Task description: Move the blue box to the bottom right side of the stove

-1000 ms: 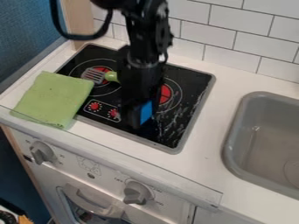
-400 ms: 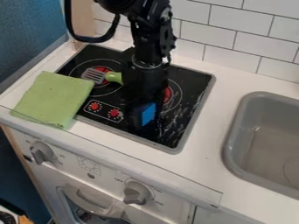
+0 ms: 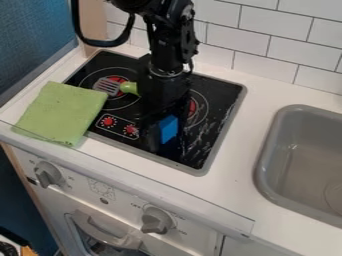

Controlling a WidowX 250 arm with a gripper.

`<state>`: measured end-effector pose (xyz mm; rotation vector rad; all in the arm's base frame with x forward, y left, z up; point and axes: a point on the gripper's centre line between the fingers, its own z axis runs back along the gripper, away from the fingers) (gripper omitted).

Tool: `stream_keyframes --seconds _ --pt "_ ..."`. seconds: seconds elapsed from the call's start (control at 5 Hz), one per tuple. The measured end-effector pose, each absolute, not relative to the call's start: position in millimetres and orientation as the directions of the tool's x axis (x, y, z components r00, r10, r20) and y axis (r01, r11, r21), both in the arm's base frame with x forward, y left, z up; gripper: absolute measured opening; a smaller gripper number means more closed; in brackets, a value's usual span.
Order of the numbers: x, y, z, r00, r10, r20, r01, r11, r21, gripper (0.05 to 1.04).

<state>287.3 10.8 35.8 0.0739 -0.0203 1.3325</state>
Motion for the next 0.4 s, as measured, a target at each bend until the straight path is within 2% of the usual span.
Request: stream_keyframes --seconds 0.4 --pt "294 15 99 0.228 0.974 0.0 -0.971 0.227 -0.074 0.991"
